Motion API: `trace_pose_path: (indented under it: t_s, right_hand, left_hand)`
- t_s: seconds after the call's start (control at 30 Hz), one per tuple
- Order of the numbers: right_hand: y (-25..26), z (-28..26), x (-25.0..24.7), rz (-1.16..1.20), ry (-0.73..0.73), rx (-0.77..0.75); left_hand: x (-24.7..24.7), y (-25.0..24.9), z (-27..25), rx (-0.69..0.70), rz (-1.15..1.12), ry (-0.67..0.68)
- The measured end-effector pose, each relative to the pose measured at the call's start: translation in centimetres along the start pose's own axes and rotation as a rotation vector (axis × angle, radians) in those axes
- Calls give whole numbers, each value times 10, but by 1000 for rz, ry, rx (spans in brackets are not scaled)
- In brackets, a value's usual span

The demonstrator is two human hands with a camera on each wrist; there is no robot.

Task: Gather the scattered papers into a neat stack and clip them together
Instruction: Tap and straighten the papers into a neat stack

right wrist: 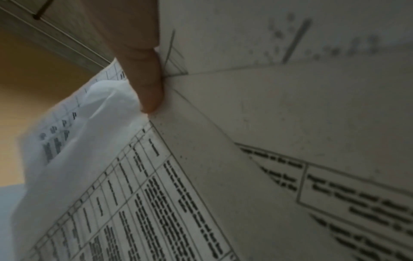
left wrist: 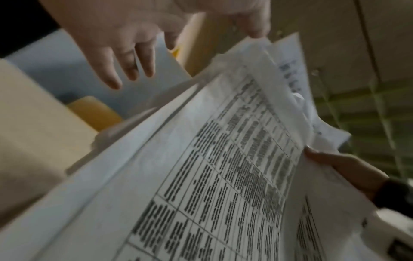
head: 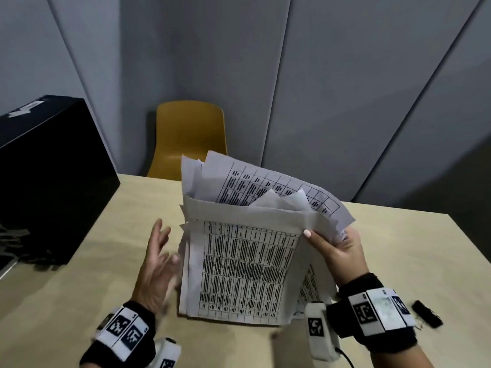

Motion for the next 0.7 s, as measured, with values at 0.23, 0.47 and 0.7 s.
trace_pose_path:
  t_s: [0.23,0.47,0.7]
  right_hand:
    - [-2,-7,9,8,110,86]
    - [8,-8,11,-151,23,-35]
    - [30,-23,14,-200,61,-98]
  left_hand:
    - [11,-8,52,17,-6,147]
    - [34,-25,47,78,-87,56]
    - [32,-62,37,236,-95,52]
Point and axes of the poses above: each hand's wrist, its own z-axis towards the middle knuckle, its own x-axis out of the palm, y = z × x, the point moved 10 cm from there along z, towards the middle knuckle, and after that the axes turned 13 degrees about x, right-handed, at the moved point
